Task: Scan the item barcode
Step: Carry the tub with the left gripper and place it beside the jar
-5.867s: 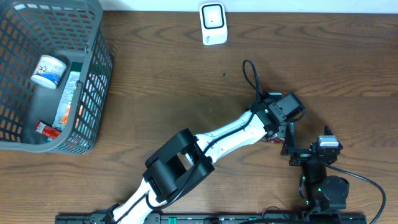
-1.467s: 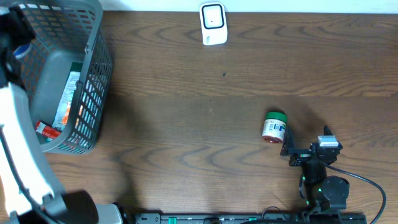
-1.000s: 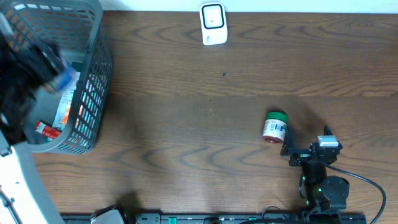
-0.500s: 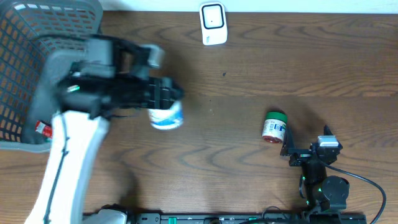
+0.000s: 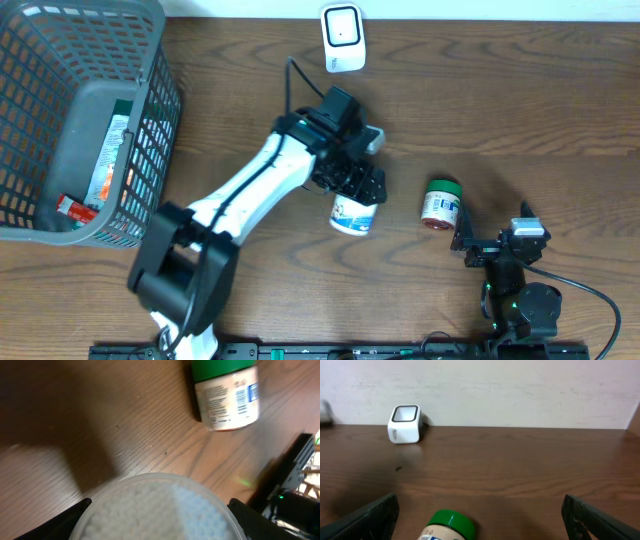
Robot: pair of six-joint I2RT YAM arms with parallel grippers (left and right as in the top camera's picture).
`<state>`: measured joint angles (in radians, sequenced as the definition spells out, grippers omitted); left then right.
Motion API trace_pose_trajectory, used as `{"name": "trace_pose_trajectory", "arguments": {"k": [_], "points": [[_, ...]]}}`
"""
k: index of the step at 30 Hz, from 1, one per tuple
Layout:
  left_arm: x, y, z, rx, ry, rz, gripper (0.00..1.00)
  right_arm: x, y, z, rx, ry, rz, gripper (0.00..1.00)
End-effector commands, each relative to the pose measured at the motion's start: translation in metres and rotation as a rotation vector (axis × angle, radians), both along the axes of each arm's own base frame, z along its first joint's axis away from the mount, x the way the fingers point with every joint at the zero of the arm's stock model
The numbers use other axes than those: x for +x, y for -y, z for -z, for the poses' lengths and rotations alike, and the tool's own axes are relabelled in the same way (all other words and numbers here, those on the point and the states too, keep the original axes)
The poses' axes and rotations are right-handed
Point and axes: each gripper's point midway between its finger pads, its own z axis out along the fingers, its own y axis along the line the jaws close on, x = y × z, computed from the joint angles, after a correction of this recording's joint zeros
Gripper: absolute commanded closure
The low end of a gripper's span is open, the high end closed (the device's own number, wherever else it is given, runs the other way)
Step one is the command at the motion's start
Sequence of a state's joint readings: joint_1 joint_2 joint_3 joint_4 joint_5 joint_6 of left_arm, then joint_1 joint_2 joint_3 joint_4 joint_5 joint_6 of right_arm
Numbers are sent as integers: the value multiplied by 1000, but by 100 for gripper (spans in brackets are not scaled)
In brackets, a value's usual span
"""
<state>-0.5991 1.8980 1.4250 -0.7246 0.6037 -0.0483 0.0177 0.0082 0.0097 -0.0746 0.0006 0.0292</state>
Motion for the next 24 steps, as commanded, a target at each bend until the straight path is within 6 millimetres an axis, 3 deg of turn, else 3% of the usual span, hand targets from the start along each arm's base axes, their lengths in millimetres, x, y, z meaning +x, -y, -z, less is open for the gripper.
{"name": "trace_pose_trajectory", "arguments": {"k": [1,5,11,16,17,19,20,24], "points": [[-4,8,13,-5,-16,28,15,0,1,2,-16,-2,5,1],[5,9,12,-13,16,18,2,0,1,2,-16,-2,5,1],[20,6,-2,-42,48,-23,2,0,1,2,-16,-2,5,1],[19,-27,-11,121,87,-119,2,0,1,2,-16,-2,5,1],[20,-35,-12,163,99,-144,6,0,1,2,-16,-2,5,1],[17,-48,-10,227,93,-176,43,0,1,2,-16,-2,5,1],[14,-49,-9,237,80,-173,51,0,1,2,-16,-2,5,1],[-5,-55,2,283,24,-150,67,0,1,2,-16,-2,5,1]]}}
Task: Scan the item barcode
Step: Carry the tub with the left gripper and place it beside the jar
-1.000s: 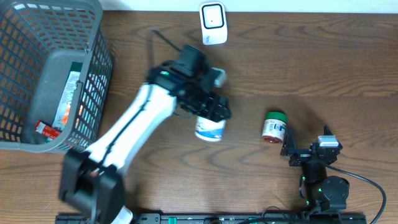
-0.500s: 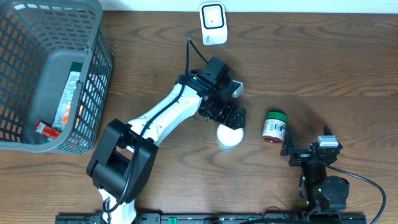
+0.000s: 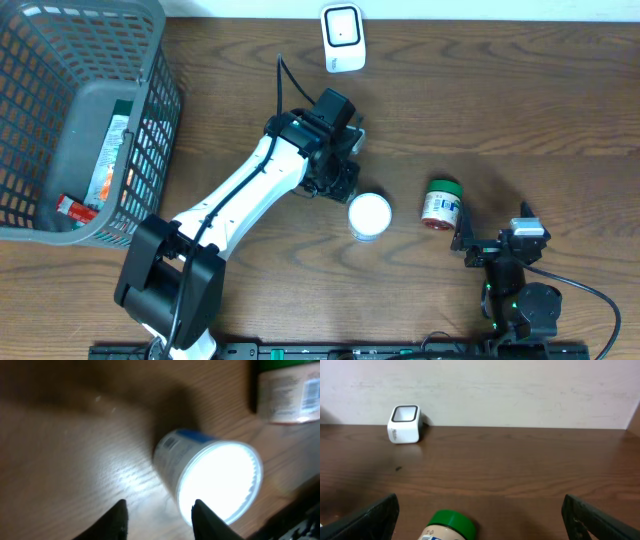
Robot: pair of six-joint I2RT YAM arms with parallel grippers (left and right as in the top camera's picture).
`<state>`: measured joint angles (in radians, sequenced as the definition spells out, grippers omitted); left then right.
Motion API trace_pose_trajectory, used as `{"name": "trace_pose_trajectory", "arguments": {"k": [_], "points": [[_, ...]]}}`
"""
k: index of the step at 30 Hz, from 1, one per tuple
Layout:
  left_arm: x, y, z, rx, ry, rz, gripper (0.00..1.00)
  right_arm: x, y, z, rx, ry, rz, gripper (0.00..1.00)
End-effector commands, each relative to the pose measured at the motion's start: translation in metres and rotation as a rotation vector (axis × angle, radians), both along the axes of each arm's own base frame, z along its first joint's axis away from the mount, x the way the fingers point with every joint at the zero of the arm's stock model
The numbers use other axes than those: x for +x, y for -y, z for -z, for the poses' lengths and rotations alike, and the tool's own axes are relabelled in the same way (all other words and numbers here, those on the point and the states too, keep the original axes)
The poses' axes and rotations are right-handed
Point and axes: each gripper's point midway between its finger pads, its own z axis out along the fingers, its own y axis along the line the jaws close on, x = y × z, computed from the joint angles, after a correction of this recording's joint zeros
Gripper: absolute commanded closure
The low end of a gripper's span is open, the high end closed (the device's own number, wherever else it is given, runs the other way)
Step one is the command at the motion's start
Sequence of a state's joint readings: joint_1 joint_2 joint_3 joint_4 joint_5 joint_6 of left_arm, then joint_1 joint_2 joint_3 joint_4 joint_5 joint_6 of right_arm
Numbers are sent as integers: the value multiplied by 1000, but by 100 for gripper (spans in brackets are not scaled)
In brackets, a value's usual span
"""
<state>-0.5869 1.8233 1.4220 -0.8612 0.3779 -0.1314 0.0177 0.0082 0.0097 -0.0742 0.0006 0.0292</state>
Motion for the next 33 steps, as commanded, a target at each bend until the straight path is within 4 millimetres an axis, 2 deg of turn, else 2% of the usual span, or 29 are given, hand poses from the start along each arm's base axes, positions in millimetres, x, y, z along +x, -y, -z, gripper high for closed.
{"name": "trace_pose_trajectory", "arguments": {"k": [1,2,3,7,16,25,33], "points": [[-12,-8,9,69,-18,-1,76,0,1,2,-16,-3,5,1],[-15,-7,11,72,-24,3,89,0,1,2,-16,-3,5,1],[-20,-3,12,69,-35,11,92,0,1,2,-16,-3,5,1],[-31,14,6,-7,-71,45,93,0,1,2,-16,-3,5,1],[-43,26,0,-85,-135,64,92,0,1,2,-16,-3,5,1],[-52,12,29,-31,-151,54,93,0,1,2,-16,-3,5,1],[-54,-24,43,160,-133,25,92,0,1,2,-16,-3,5,1]]}}
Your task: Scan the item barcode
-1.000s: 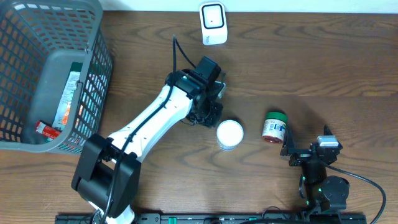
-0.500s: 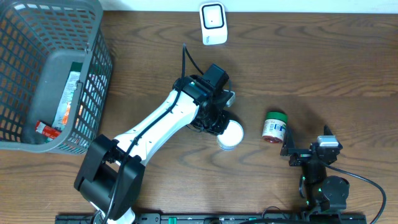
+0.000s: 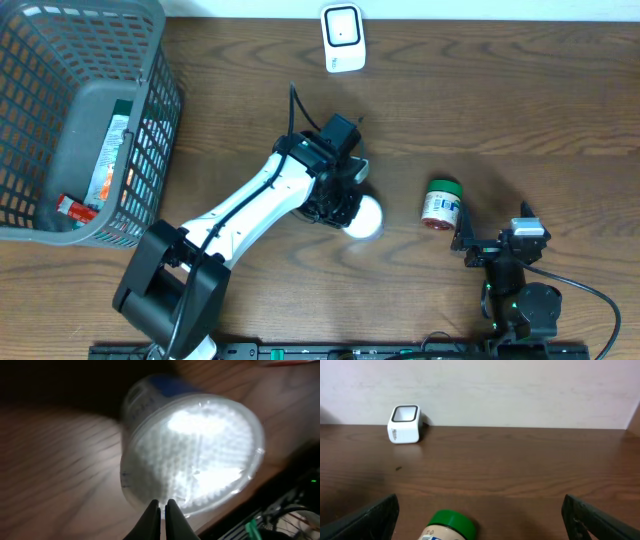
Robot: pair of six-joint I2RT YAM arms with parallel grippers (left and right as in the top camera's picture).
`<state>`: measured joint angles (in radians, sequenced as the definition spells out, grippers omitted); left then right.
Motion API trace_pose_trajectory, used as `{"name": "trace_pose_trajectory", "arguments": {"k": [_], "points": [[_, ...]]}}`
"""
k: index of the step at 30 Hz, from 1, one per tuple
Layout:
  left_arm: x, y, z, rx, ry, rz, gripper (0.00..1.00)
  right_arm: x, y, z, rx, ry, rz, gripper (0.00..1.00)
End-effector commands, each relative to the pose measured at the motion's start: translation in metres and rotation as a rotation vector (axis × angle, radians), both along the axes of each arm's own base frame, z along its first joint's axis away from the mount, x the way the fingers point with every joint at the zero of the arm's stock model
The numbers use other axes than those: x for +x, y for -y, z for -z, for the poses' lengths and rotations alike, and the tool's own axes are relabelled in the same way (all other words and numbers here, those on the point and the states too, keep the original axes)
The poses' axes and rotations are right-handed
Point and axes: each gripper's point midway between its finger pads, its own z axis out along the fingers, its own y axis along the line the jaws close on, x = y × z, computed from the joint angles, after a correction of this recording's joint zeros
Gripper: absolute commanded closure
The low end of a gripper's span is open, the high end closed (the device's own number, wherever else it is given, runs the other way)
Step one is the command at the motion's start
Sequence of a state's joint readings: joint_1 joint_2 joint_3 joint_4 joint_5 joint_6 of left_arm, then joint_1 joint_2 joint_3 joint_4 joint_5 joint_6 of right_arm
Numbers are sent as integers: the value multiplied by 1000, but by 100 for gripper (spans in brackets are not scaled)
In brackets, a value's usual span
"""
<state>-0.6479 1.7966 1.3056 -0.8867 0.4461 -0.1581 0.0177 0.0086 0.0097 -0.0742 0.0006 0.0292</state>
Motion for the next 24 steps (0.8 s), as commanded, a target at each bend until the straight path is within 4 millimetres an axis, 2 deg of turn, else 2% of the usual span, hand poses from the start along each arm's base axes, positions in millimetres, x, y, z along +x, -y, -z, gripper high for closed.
{"name": "trace_pose_trajectory", "arguments": {"k": [1,6,9,11,15,17,19,24], "points": [[-2,-30,22,163,7,-12,92,0,1,2,-16,-2,5,1],[-5,-42,24,224,3,-11,93,0,1,2,-16,-2,5,1],[1,-55,26,297,42,-13,93,0,1,2,-16,-2,5,1],[3,-52,24,280,44,-20,92,0,1,2,-16,-2,5,1],[20,-13,-19,56,115,-34,92,0,1,2,-16,-2,5,1],[27,19,-46,-123,153,-54,93,0,1,2,-16,-2,5,1],[29,34,-52,-187,158,-56,93,0,1,2,-16,-2,5,1],[21,62,-49,-261,135,-18,92,0,1,2,-16,-2,5,1]]}}
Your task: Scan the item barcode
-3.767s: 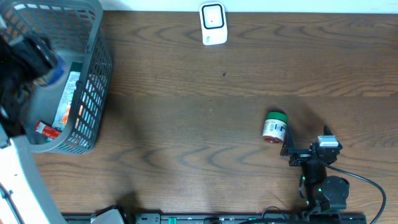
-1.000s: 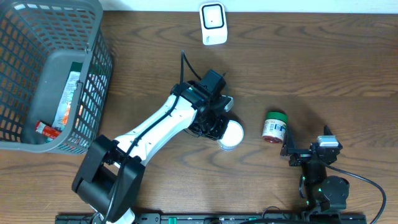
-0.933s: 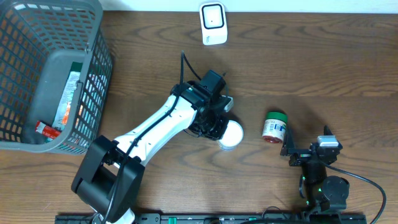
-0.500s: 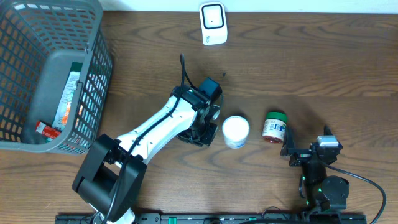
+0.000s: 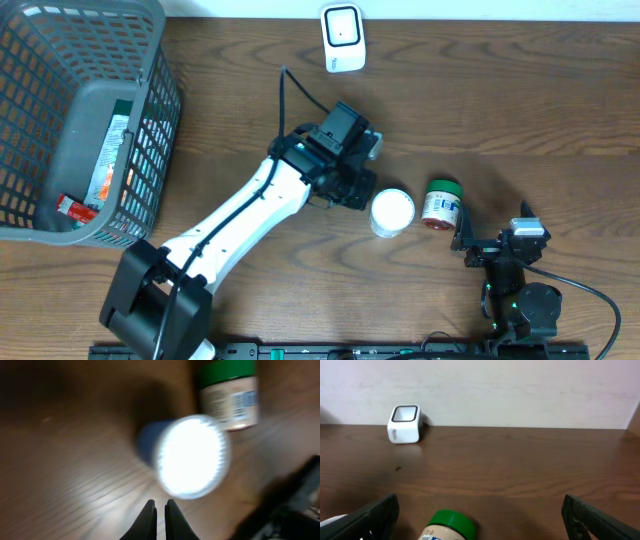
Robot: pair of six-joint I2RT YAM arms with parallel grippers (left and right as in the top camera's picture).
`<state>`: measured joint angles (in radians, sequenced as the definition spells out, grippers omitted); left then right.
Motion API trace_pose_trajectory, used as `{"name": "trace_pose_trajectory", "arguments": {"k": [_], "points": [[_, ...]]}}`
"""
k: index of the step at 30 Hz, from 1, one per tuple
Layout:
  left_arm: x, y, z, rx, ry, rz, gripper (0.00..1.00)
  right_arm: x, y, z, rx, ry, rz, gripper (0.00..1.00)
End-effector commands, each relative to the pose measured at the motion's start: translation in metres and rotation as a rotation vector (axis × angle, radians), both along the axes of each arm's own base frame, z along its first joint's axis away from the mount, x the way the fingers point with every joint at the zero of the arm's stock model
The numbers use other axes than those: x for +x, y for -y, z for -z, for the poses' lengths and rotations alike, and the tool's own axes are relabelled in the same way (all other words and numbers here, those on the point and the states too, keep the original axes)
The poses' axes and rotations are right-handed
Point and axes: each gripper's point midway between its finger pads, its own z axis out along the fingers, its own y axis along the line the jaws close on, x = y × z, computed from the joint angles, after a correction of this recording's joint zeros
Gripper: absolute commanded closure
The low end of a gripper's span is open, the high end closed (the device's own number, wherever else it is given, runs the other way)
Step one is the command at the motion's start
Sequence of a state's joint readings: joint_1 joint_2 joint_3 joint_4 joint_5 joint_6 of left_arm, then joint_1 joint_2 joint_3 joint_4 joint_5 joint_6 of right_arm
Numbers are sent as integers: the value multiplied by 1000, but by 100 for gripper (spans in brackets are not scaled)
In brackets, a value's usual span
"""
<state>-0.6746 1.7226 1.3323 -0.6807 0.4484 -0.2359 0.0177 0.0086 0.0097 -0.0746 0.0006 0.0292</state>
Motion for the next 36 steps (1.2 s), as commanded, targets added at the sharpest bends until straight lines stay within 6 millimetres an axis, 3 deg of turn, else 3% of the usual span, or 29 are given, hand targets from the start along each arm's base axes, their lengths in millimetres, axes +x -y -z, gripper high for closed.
{"name": "trace_pose_trajectory", "arguments": {"k": [1,4,7,9,15,18,24,31,36], "points": [[-16,28,-4,-99,-66,57,93,0,1,2,-16,-2,5,1],[-26,42,-8,-129,-60,100,93,0,1,2,-16,-2,5,1],[-32,53,4,-105,-40,126,93,0,1,2,-16,-2,5,1],[-30,53,20,-46,-19,118,93,0,1,2,-16,-2,5,1],[-37,48,32,-1,-51,126,93,0,1,2,-16,-2,5,1],[-31,41,36,39,-27,109,93,0,1,2,-16,-2,5,1],[-21,46,33,22,23,98,93,0,1,2,-16,-2,5,1],[-1,63,20,-61,110,89,93,0,1,2,-16,-2,5,1],[8,59,30,-20,134,65,93,0,1,2,-16,-2,5,1]]}}
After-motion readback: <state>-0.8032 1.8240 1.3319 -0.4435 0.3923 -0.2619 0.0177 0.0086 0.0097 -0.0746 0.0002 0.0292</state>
